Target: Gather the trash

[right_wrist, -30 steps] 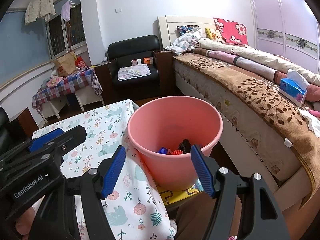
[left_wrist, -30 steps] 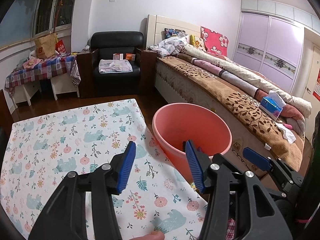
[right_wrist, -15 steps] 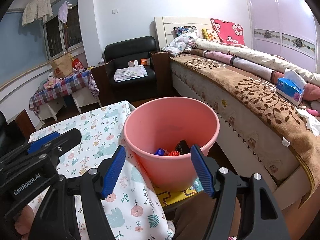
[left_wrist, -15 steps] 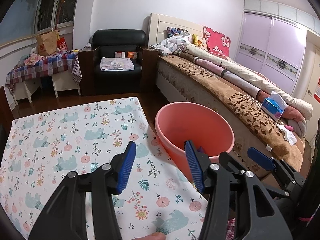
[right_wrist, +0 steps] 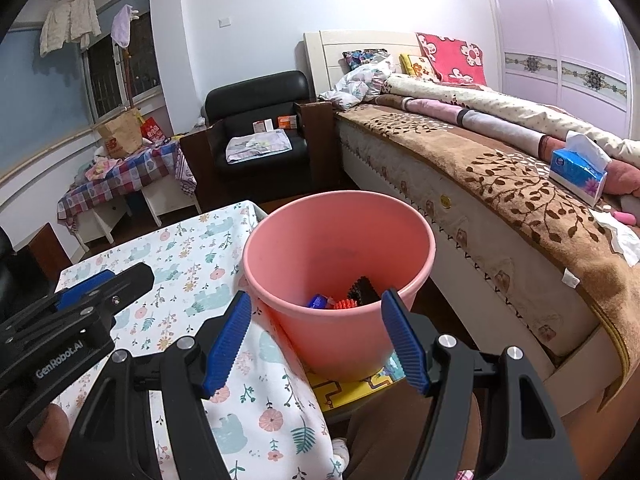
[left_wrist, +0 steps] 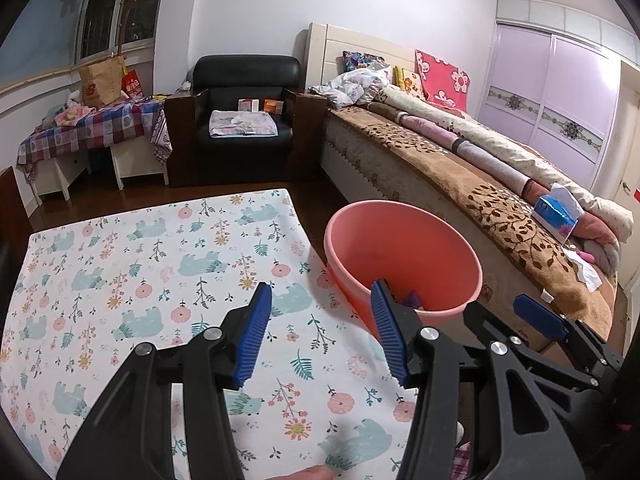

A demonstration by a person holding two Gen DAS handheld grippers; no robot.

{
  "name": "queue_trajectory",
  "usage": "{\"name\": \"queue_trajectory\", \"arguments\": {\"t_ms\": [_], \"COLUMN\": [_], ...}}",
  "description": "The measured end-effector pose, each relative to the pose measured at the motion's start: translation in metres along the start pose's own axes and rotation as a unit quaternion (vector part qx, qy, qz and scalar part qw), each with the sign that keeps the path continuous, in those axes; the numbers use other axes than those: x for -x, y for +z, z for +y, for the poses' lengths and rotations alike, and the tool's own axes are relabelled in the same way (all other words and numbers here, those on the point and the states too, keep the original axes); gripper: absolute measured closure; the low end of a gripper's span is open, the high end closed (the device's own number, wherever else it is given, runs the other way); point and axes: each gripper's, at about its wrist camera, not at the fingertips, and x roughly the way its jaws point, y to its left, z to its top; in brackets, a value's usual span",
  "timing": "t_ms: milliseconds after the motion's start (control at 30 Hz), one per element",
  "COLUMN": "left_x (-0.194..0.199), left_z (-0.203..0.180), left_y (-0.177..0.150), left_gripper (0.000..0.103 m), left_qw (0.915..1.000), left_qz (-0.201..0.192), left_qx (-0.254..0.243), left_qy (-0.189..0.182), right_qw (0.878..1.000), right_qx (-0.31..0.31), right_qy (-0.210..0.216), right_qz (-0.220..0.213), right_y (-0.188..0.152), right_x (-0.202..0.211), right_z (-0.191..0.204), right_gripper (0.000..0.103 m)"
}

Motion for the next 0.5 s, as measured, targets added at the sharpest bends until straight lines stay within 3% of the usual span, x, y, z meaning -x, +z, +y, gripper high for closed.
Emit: {"name": "queue_trajectory", "arguments": {"t_ms": [200,500], "left_x": [-0.0025,-0.0035], "left_z": [0.0025,0.0021], "left_y": [-0.0012,-0.0017], "left_gripper": [0.056,0.057], "left_qw": [1.0,1.0], "left_qz": [0.005,0.007], "left_qx": [0.002,0.002], "left_qy": [0.004,0.004], "right_qw": [1.0,1.0], "right_qx": [0.0,0.0], "right_qy": [0.004,0.005], "right_qz": [0.002,0.002], "right_y": [0.0011,0.0014], "right_x": [-0.0005,-0.0006], "right_z": [-0.0007,-0.0008], "right_gripper": [0.036,0.036]}}
